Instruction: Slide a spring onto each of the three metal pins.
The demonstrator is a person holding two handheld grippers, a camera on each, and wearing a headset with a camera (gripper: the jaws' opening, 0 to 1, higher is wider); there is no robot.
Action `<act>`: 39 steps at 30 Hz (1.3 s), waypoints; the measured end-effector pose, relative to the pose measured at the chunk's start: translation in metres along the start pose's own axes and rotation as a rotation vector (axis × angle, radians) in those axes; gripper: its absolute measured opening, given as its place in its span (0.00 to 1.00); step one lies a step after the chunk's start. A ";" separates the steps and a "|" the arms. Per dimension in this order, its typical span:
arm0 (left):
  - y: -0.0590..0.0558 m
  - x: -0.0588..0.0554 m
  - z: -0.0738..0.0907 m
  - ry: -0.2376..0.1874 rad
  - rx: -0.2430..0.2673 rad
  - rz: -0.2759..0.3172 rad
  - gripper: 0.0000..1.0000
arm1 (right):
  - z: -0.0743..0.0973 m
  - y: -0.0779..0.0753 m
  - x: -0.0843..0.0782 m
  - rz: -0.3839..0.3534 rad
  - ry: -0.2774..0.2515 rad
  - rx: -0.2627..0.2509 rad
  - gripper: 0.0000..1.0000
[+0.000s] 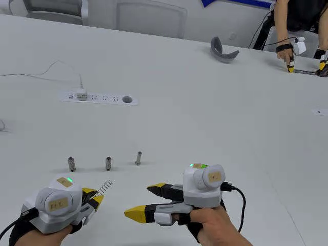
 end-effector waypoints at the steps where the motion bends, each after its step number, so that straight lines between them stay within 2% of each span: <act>1: 0.000 0.001 0.002 -0.003 0.000 -0.003 0.10 | -0.003 0.001 0.001 0.000 0.001 0.007 0.62; 12: -0.003 0.006 0.020 -0.022 0.000 -0.015 0.10 | -0.021 0.014 0.014 -0.024 -0.003 0.080 0.54; 23: -0.017 0.016 0.030 -0.043 -0.022 -0.042 0.10 | -0.035 0.021 0.024 -0.074 -0.018 0.132 0.46; 33: -0.030 0.022 0.029 -0.051 -0.069 -0.088 0.10 | -0.043 0.024 0.023 -0.114 -0.012 0.168 0.38; 36: -0.032 0.023 0.028 -0.047 -0.077 -0.101 0.10 | -0.042 0.025 0.024 -0.127 -0.019 0.187 0.32; 39: -0.031 0.023 0.027 -0.043 -0.083 -0.110 0.10 | -0.042 0.024 0.024 -0.133 -0.020 0.186 0.31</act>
Point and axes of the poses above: the centre of the closed fingertips' face, and the gripper's own axes: z roughly backward along the fingers, y roughly to its left, x roughly out of its top, the point moved 4 cm from there along z, roughly backward along the fingers, and after that the axes turned 9 degrees about -x, right-handed, at the moved point
